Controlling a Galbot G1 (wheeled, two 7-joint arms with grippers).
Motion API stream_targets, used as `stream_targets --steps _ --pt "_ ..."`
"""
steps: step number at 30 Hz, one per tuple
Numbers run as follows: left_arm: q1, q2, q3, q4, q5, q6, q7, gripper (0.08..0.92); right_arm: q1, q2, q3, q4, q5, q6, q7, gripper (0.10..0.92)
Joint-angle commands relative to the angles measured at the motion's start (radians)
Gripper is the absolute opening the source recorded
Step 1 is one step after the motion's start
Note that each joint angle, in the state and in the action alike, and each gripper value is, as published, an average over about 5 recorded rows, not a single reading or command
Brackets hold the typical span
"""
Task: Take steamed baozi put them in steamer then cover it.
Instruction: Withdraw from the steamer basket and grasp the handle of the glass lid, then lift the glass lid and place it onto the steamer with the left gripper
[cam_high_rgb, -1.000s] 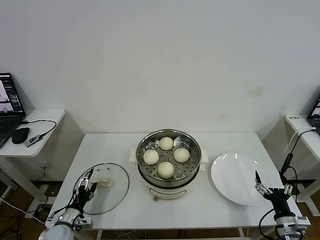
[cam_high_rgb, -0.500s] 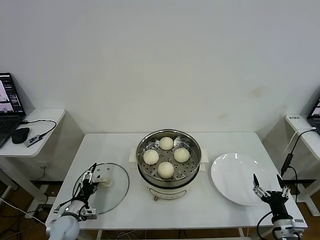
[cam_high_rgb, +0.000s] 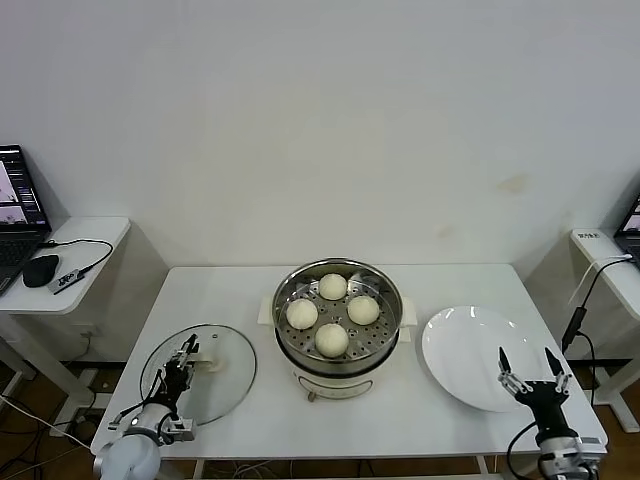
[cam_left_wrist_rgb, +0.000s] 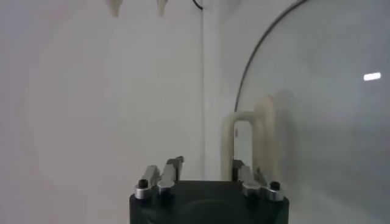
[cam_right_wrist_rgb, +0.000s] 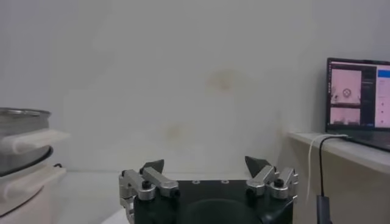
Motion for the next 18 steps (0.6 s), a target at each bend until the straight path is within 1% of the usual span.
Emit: stream_targets --steps 1,5,7,14,18 --pt "0.020 0.001 -0.007 -0.035 -0.004 -0.002 -0.036 0.299 -0.001 -0.004 -0.014 0.004 -0.003 0.001 -0.001 0.823" --pt "0.049 0.020 -0.022 -0.104 -0.024 0.009 -0.036 0.189 -0.005 -0.009 -0.025 0.020 -0.005 -0.003 -0.002 0.823" --pt "0.065 0.037 -0.031 -0.151 -0.043 0.021 -0.028 0.156 -0.009 -0.011 -0.029 0.029 -0.005 -0.004 -0.003 0.823" --pt "0.121 0.109 -0.062 -0.374 -0.122 0.104 0.043 0.148 -0.027 -0.013 -0.034 0.043 -0.017 0.000 -0.005 0.823" --pt "0.130 0.148 -0.060 -0.471 -0.165 0.172 0.096 0.148 -0.037 -0.007 -0.034 0.059 -0.027 0.004 -0.007 0.823"
